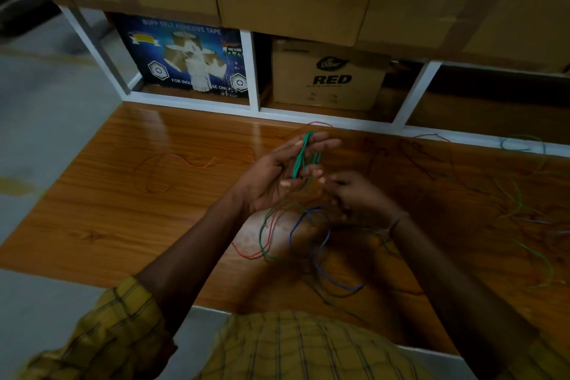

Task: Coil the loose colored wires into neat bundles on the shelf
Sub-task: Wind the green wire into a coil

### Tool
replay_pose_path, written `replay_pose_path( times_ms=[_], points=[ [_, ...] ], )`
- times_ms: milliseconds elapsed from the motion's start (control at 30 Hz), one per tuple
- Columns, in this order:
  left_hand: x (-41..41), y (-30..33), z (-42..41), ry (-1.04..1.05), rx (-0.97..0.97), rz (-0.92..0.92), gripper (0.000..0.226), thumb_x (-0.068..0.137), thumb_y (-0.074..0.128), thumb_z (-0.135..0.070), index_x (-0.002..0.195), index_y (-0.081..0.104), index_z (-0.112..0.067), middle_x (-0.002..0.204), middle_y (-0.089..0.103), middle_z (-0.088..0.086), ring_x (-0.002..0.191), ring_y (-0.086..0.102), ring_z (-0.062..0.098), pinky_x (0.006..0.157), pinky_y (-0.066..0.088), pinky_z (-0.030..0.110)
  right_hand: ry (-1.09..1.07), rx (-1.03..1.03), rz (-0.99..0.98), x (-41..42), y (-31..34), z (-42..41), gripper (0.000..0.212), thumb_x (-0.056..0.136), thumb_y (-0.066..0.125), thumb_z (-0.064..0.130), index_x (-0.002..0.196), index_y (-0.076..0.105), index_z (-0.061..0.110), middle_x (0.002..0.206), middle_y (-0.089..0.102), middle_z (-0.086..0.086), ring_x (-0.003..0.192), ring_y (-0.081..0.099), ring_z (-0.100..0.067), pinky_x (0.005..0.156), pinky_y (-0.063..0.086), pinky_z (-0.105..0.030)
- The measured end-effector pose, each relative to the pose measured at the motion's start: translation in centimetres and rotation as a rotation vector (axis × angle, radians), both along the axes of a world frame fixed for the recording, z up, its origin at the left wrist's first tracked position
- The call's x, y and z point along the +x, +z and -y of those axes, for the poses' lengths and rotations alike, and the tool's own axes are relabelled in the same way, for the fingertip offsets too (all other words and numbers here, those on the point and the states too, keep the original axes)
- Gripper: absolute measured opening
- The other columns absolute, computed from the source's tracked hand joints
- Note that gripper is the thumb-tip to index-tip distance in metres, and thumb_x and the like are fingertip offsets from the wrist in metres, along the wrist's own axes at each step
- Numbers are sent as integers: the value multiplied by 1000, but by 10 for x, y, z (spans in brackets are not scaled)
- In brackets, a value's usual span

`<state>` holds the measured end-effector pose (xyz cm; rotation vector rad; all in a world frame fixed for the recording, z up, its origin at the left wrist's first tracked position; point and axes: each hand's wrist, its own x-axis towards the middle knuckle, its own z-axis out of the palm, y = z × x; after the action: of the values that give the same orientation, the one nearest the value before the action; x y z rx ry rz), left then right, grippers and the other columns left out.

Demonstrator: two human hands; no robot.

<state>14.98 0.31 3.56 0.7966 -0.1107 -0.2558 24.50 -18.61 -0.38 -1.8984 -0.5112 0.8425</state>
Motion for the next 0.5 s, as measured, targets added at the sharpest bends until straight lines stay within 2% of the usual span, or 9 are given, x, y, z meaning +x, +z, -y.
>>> replay_pose_path(
  times_ms=[67, 133, 200, 267, 333, 400, 500],
  points=[
    [7, -3, -1, 77, -4, -10, 47, 115, 26, -22, 159, 33, -5, 160, 47, 14, 96, 73, 21, 47, 46, 13, 123, 2, -76, -18, 5, 1, 39, 106, 53, 36, 73, 69, 21, 58, 51, -5, 40, 43, -14, 38, 34, -21],
    [15, -7, -3, 163, 3, -35, 49, 116, 28, -22, 161, 30, -3, 161, 47, 14, 109, 74, 25, 60, 58, 19, 210, -7, -131, -32, 10, 3, 39, 107, 50, 35, 82, 74, 19, 57, 58, -6, 37, 47, -14, 38, 39, -21],
    [22, -12, -4, 234, -11, -89, 47, 116, 28, -21, 161, 31, -5, 161, 48, 14, 126, 67, 34, 81, 66, 34, 242, -7, -165, -41, 17, 6, 35, 108, 48, 31, 102, 70, 4, 60, 62, -9, 35, 48, -14, 37, 41, -21],
    [26, -18, -1, 303, 12, -141, 45, 116, 30, -20, 159, 33, -6, 160, 49, 13, 134, 60, 41, 97, 60, 52, 305, 18, -168, -49, 27, 11, 28, 108, 50, 24, 115, 62, 0, 65, 65, -14, 35, 49, -15, 35, 41, -22],
    [30, -21, 5, 364, 171, -156, 44, 115, 31, -20, 158, 34, -8, 160, 50, 10, 135, 59, 40, 103, 54, 60, 383, 67, -222, -51, 39, 18, 25, 105, 55, 16, 127, 55, 4, 76, 69, -22, 38, 55, -16, 38, 45, -22],
    [33, -21, 8, 417, 442, -136, 41, 116, 33, -21, 156, 37, -12, 159, 50, 5, 133, 62, 37, 104, 54, 60, 443, 121, -330, -46, 48, 27, 34, 102, 59, 11, 135, 49, 6, 89, 70, -32, 43, 61, -18, 43, 50, -24],
    [35, -19, 4, 441, 721, -134, 39, 115, 36, -21, 153, 41, -15, 158, 49, 5, 128, 65, 34, 103, 54, 60, 486, 122, -341, -37, 58, 39, 30, 102, 59, 9, 130, 50, 5, 92, 70, -32, 43, 61, -20, 44, 50, -25]
  ],
)
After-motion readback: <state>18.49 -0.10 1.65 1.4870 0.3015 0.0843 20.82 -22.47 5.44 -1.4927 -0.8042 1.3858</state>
